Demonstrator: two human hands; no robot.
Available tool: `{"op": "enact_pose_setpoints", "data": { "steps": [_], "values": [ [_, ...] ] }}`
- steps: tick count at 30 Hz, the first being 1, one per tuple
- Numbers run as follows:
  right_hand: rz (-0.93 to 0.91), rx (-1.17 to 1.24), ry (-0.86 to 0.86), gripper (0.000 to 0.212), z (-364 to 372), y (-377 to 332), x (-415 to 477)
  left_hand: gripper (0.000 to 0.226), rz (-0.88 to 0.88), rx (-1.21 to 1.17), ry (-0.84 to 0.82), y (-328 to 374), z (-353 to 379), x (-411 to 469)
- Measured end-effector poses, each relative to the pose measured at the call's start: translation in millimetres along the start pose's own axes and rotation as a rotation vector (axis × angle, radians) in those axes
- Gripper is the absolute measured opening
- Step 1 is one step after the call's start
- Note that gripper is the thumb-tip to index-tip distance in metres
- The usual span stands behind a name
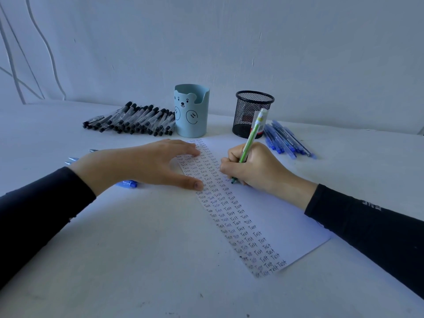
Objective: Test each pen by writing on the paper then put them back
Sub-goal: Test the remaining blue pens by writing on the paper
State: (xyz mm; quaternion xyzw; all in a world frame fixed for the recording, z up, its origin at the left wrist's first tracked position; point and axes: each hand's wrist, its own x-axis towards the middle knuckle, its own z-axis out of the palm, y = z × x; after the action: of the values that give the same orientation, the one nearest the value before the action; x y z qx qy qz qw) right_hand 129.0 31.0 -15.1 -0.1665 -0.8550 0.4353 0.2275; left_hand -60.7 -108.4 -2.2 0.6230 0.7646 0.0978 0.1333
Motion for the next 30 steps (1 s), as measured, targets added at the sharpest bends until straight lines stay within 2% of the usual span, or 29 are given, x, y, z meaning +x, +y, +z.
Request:
{"op": "enact_pose_setpoints", "data": {
  "steps": [10, 18, 21, 23, 25, 27, 30],
  "values": [
    [0.004, -0.005, -0.004, 0.042, -2, 0, -1, 0.100, 0.001, -0.004, -0.003, 2, 0, 0],
    [0.022, 0.007, -0.006, 0.041, 0, -4, -3, 0.106, 0.000, -0.017, 0.003, 2, 0, -2],
    [0.018, -0.013, 0.046, 0.043, 1, -4, -5, 0.108, -0.030, -0.025, 0.009, 5, -1, -6],
    [0.037, 0.050, 0.153, 0.043, -4, -7, -11, 0.097, -0.027, -0.042, 0.050, 8, -1, -10],
    [0.044, 0.126, 0.250, 0.038, -14, -13, -23, 0.076, 0.029, -0.060, 0.122, 19, -1, -15],
    [0.036, 0.116, 0.287, 0.036, -26, -20, -43, 0.059, 0.123, -0.095, 0.195, 43, -1, -22],
    [0.008, 0.045, 0.358, 0.041, -44, -28, -91, 0.046, 0.304, -0.110, 0.228, 97, 6, -34]
  ]
}}
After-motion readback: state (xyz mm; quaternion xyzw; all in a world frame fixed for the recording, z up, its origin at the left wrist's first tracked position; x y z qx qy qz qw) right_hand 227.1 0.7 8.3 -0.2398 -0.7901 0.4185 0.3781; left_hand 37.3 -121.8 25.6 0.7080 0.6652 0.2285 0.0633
